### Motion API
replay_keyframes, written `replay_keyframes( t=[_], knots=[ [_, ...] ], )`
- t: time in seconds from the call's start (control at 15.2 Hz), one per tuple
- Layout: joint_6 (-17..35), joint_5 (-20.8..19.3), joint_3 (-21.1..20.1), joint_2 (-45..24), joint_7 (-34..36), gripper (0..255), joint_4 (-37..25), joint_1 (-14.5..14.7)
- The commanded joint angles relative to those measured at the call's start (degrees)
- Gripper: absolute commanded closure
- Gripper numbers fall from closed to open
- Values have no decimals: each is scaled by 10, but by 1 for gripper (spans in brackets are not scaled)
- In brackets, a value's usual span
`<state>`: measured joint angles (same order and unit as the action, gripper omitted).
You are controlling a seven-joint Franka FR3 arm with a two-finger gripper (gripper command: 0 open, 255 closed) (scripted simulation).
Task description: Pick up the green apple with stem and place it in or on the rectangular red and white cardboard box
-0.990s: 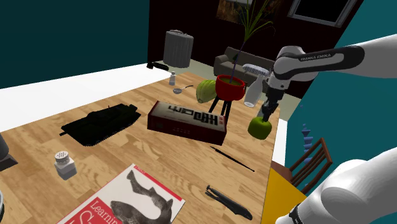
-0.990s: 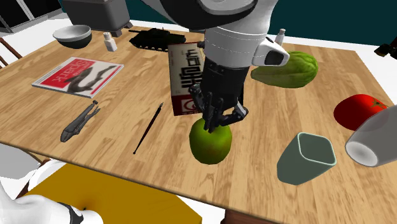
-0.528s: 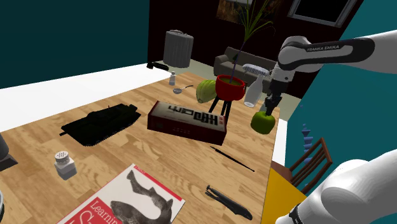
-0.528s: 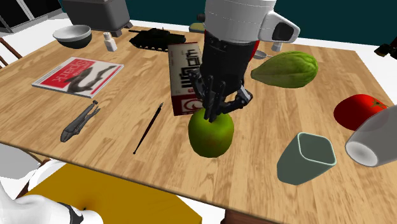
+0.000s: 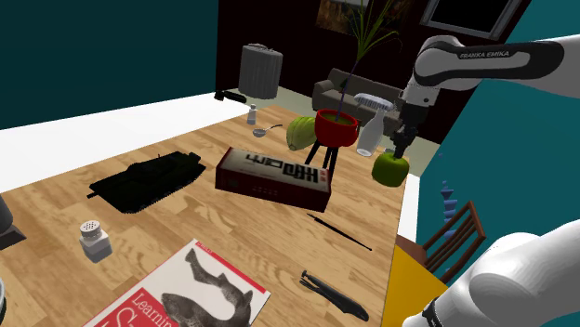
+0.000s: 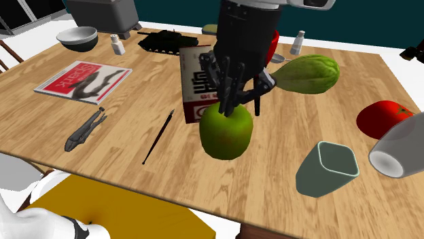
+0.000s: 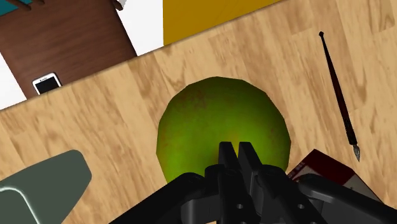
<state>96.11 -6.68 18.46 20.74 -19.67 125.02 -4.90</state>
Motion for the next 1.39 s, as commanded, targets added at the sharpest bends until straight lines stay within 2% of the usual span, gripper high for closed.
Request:
replay_keyframes(
  t=[0.0,0.53,0.92,1.32],
  knots=[
    [-16,1,-2,2,1,255,-13,1],
    [-73,4,-6,1,0,255,-72,3],
    [-89,41,-49,-54,64,255,-139,36],
    [-111,72,-85,-126,125,255,-232,66]
  ],
)
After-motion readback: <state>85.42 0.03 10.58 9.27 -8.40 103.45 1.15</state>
